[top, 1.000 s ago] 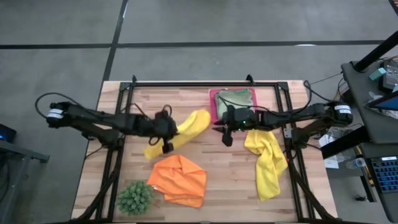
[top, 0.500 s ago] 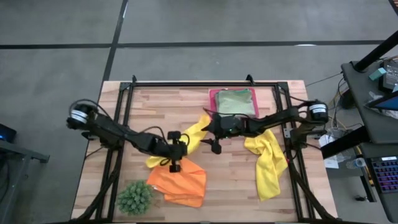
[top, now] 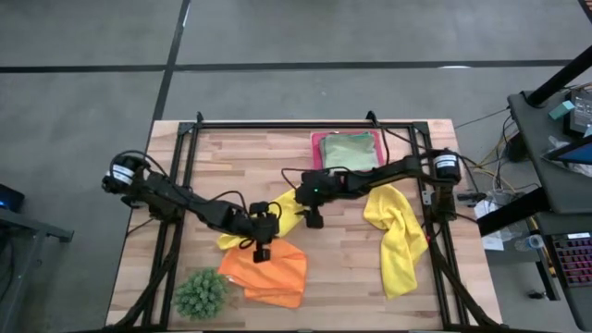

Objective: Fold microfiber towels
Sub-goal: Fold the top yellow microfiber cloth

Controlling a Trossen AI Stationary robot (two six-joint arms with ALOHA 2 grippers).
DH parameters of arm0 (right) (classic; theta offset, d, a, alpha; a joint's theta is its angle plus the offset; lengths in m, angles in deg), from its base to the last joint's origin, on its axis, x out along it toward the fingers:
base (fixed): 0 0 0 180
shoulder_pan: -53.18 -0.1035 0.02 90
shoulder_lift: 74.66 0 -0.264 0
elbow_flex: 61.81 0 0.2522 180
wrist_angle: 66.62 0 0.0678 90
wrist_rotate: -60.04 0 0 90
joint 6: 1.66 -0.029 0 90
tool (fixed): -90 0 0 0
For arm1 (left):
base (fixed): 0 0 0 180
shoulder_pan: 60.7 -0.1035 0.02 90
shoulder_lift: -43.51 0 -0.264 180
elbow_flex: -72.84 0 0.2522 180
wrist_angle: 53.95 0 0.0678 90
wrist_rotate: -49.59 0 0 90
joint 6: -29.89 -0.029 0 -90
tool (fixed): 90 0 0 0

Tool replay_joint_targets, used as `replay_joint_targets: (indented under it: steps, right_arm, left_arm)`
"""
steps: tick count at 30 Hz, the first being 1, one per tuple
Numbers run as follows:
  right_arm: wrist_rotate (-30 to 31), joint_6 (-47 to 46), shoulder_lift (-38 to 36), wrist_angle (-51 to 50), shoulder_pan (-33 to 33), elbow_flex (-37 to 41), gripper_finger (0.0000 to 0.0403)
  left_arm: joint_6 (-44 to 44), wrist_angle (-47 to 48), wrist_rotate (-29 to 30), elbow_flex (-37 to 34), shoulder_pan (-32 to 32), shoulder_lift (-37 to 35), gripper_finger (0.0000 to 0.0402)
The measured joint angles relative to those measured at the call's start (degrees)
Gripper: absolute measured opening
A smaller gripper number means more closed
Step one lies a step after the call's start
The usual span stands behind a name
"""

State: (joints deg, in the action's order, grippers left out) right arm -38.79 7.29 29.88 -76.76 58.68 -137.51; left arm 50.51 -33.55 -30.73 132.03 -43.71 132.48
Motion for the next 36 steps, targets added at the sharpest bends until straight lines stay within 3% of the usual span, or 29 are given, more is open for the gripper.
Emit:
replay_joint_targets:
  steps: [7, 11, 20, 22, 30, 36]
  right_arm:
    - [-7.4, 0.9, 3.6, -3.4, 0.4, -2.5, 0.0217]
    - [-8.0, 1.6, 3.7, -3.4, 0.2, -2.4, 0.0186]
    - [-8.2, 2.4, 3.3, -7.3, 0.0, -2.8, 0.0033]
    - [-7.9, 2.4, 2.7, -9.9, 0.0, -3.3, 0.0017]
    - [2.5, 5.1, -1.3, -15.3, -3.0, -3.2, 0.0009]
    - [13.1, 6.4, -1.7, -14.8, -7.8, -3.1, 0.0009]
  left_arm:
    - [1.6, -1.7, -0.2, -0.8, 0.3, 0.0, 0.0000]
    - [3.2, -1.7, -0.3, -0.8, 0.3, 0.0, 0.0007]
    - [9.8, 0.7, -5.4, -0.8, 0.3, 0.0, 0.0113]
    - [10.6, 2.1, -6.6, -0.8, 0.3, 0.0, 0.0137]
    - [10.4, 3.9, -5.0, -0.7, 0.0, -1.9, 0.0179]
    - [12.1, 3.7, 9.0, -0.8, -0.7, -3.0, 0.0180]
